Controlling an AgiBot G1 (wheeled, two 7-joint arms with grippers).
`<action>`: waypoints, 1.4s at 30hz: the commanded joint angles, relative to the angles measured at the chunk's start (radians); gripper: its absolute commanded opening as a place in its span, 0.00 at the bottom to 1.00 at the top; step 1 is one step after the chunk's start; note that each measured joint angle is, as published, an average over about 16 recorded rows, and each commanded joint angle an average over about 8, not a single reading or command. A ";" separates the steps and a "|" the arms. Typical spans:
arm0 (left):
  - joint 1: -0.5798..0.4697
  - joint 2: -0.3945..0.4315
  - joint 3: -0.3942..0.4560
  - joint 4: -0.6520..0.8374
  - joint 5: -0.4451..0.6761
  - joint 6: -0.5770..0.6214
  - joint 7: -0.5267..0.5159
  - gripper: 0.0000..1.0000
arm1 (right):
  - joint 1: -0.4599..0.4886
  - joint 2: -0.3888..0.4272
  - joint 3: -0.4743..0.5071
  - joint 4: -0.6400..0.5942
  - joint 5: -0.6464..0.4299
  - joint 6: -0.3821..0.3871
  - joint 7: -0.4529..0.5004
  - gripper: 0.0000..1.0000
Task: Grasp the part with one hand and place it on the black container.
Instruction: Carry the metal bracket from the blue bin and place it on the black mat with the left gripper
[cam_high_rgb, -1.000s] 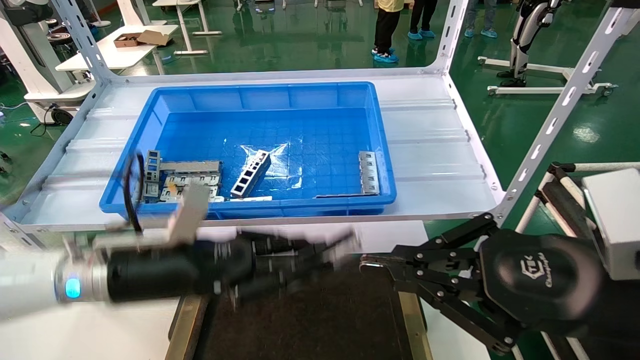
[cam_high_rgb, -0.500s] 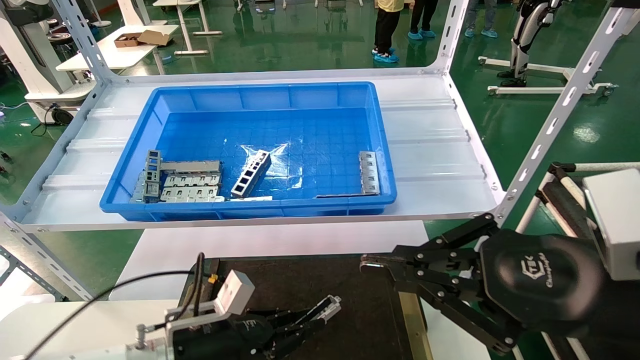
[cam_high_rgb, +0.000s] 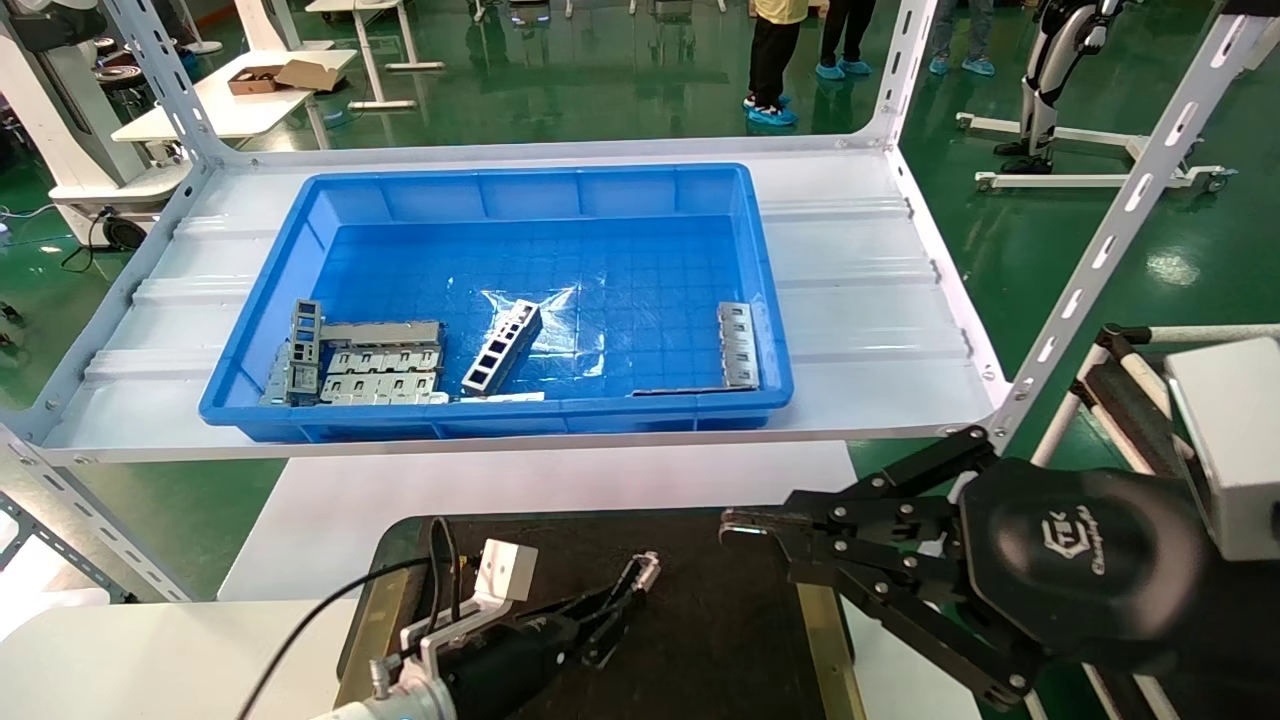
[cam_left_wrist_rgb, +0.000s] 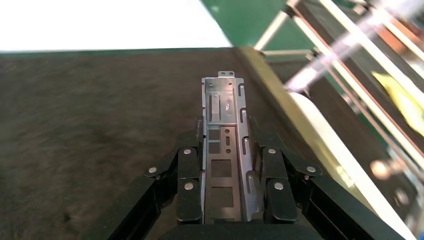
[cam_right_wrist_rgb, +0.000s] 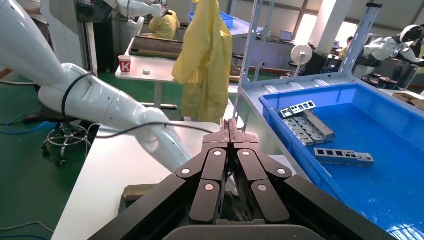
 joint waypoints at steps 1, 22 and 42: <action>0.008 0.029 -0.004 0.015 0.000 -0.054 -0.015 0.00 | 0.000 0.000 0.000 0.000 0.000 0.000 0.000 0.00; 0.037 0.165 0.032 0.054 -0.085 -0.412 -0.048 0.00 | 0.000 0.001 -0.001 0.000 0.001 0.001 -0.001 0.00; 0.012 0.166 0.162 0.085 -0.212 -0.514 -0.096 0.38 | 0.001 0.001 -0.003 0.000 0.002 0.001 -0.001 0.94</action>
